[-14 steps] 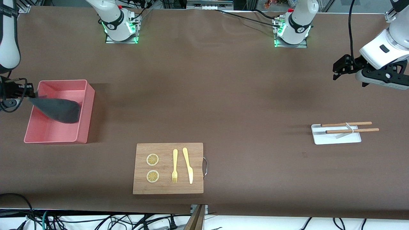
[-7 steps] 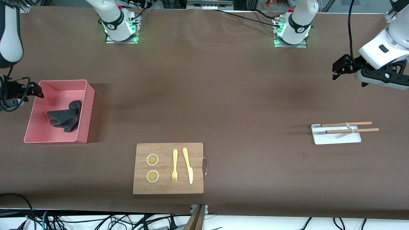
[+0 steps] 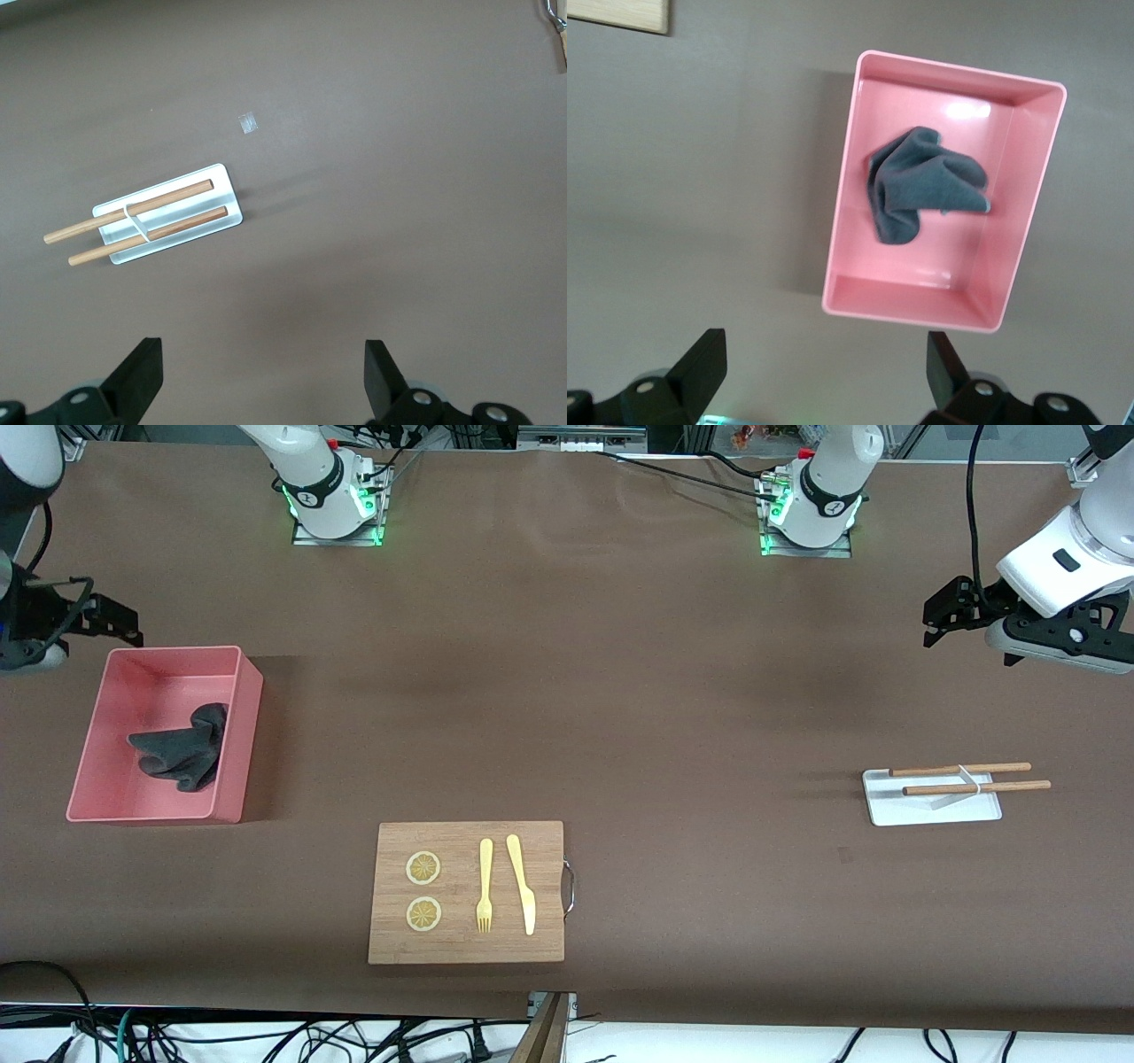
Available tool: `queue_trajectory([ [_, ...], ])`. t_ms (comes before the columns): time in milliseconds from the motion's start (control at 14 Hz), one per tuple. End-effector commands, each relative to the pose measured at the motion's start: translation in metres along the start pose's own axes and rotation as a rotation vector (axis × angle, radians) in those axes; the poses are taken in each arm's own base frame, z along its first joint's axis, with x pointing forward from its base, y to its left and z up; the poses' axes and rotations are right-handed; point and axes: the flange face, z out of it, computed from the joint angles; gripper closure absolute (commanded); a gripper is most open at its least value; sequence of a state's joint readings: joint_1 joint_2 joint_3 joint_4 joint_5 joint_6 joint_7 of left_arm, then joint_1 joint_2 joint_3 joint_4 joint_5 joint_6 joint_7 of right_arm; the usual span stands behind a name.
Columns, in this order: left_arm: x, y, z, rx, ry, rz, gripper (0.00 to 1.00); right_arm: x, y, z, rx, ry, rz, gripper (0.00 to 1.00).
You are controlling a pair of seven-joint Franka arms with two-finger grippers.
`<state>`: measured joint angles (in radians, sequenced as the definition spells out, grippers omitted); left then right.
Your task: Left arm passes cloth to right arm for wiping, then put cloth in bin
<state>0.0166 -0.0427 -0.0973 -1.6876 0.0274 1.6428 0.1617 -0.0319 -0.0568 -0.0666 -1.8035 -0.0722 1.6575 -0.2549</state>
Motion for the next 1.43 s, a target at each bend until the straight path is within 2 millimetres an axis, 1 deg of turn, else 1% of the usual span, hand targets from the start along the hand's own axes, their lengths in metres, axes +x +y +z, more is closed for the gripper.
queue_trajectory([
  [0,0.000,-0.001,-0.005,-0.007,-0.003,0.010,0.00,-0.023,-0.015,-0.023,0.043,0.014,0.039,0.00],
  [143,0.000,0.000,-0.006,-0.009,-0.001,0.010,0.00,-0.030,-0.020,-0.034,0.056,0.014,0.058,0.00],
  [214,0.001,0.000,-0.005,-0.007,-0.003,0.010,0.00,-0.033,-0.027,-0.044,0.057,0.015,0.083,0.00],
  [357,0.000,0.000,-0.006,-0.007,-0.001,0.010,0.00,-0.028,-0.048,-0.059,0.047,0.027,0.089,0.00],
  [429,0.000,-0.001,-0.005,-0.007,-0.003,0.008,0.00,-0.019,-0.055,-0.057,0.044,0.018,0.075,0.00],
  [571,0.000,-0.001,-0.005,-0.009,-0.003,0.008,0.00,-0.007,-0.053,-0.055,0.043,0.035,0.060,0.00],
  [714,0.000,-0.001,-0.005,-0.007,-0.003,0.007,0.00,-0.005,-0.053,-0.057,0.043,0.046,0.066,0.00],
  [929,0.000,-0.001,-0.005,-0.009,-0.003,0.007,0.00,0.002,-0.057,-0.067,0.038,0.057,0.053,0.00],
  [1071,0.000,-0.001,-0.005,-0.007,-0.003,0.007,0.00,0.007,-0.058,-0.063,0.040,0.051,0.046,0.00],
  [1143,0.000,-0.001,-0.006,-0.009,-0.001,0.007,0.00,0.010,-0.058,-0.058,0.041,0.041,0.045,0.00],
  [1357,0.000,-0.001,-0.005,-0.007,-0.003,0.007,0.00,0.010,-0.058,-0.057,0.042,0.039,0.044,0.00],
])
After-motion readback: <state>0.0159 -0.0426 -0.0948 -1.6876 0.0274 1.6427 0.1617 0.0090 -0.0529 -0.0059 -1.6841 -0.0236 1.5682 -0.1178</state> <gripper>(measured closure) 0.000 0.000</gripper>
